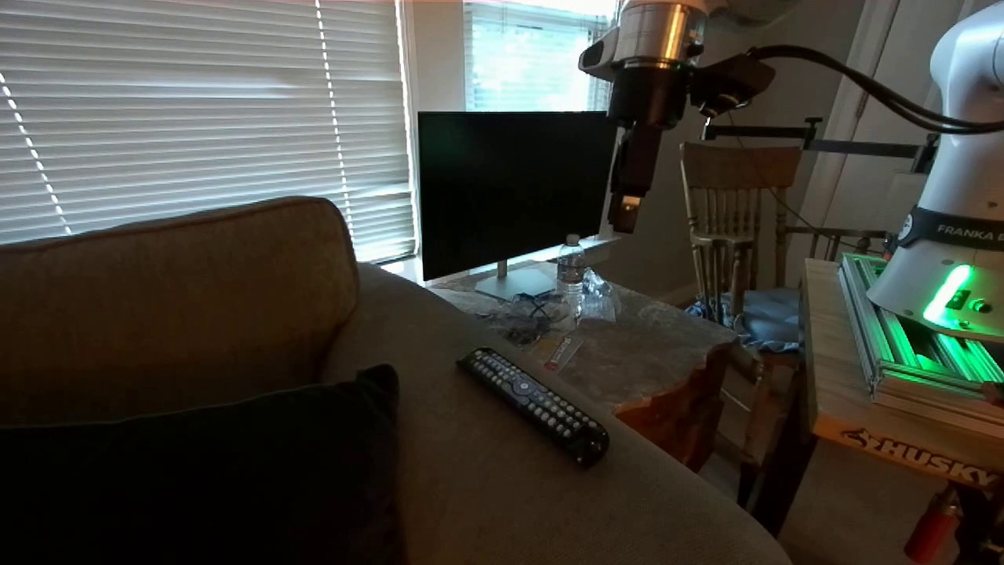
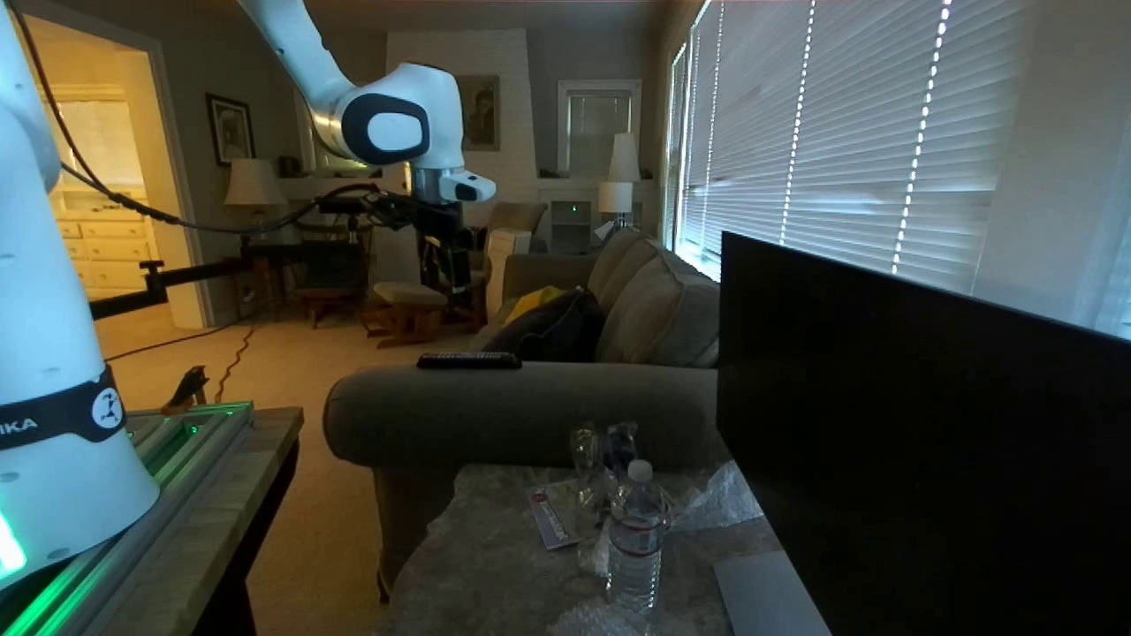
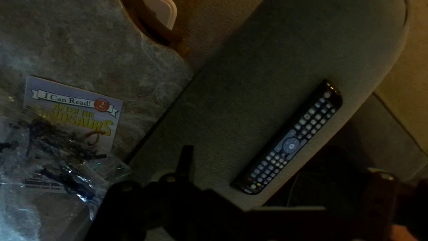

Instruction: Put the remote on the couch

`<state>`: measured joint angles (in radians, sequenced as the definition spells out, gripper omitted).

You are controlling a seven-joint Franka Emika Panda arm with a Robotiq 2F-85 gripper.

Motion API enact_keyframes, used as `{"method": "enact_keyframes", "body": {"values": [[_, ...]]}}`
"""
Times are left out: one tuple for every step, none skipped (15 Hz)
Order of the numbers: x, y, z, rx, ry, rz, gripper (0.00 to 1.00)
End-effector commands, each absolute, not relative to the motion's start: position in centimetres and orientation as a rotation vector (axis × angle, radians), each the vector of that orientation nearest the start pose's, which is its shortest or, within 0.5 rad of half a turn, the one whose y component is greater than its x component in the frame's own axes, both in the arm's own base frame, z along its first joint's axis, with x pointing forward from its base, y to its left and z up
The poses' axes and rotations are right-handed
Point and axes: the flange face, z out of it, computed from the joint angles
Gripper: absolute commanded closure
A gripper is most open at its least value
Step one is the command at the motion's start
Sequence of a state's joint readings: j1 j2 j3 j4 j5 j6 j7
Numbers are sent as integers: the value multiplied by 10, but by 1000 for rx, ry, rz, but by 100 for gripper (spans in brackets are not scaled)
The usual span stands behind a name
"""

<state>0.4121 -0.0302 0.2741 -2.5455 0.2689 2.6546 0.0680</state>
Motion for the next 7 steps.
{"method": "enact_keyframes", "body": {"values": [[364,290,296,-2906,-581,-119,0],[363,290,296,-2906,-584,-120,0],[363,290,296,-2906,-585,-120,0],[363,290,296,-2906,-586,-120,0],[363,289,296,-2906,-587,-119,0],[363,289,295,-2906,-588,-119,0],[363,289,295,-2906,-589,-119,0]]}}
